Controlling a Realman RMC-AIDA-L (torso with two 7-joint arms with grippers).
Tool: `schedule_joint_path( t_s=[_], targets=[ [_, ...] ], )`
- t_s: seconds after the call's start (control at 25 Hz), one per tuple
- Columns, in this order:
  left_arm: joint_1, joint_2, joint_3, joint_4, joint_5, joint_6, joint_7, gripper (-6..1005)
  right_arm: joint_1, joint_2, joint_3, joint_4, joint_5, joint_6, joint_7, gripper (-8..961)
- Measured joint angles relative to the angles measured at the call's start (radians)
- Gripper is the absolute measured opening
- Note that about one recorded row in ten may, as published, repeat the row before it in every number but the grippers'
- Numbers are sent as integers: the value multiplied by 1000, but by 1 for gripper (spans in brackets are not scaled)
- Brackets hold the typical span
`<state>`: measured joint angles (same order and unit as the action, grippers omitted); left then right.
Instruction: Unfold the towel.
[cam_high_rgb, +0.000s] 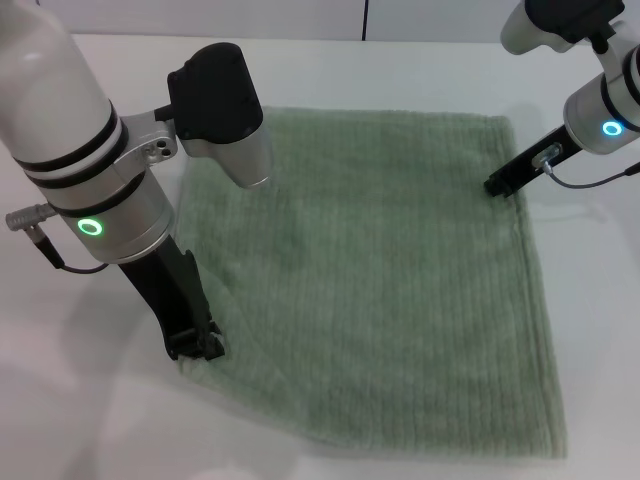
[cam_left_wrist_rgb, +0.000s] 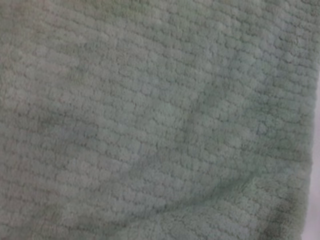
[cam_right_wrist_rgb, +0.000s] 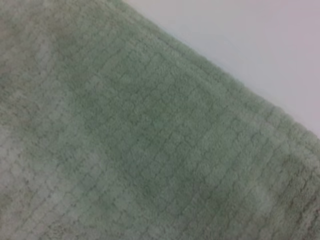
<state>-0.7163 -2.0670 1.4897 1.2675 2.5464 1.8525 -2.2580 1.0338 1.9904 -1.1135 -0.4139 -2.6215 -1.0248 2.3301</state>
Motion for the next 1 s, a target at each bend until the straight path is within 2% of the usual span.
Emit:
schedule_joint_path(
  t_s=[0.28,0.52,0.64,0.8,1.0],
  targets=[
    [-3,-1,-18,10,-23,-13,12,129,0,1,0,0,0,6,0,-1],
    [5,0,14,18,-6,-41,9,131,0,4,0,0,0,6,0,-1],
    [9,0,19,23,1,-52,10,233,0,4,0,0,0,6,0,-1],
    [13,2,15,24,2,-58,14,443,1,4,0,0,0,5,-1,-1],
    [16,2,4,32,3,-67,23,559,2,4,0,0,0,5,-1,-1]
  ],
)
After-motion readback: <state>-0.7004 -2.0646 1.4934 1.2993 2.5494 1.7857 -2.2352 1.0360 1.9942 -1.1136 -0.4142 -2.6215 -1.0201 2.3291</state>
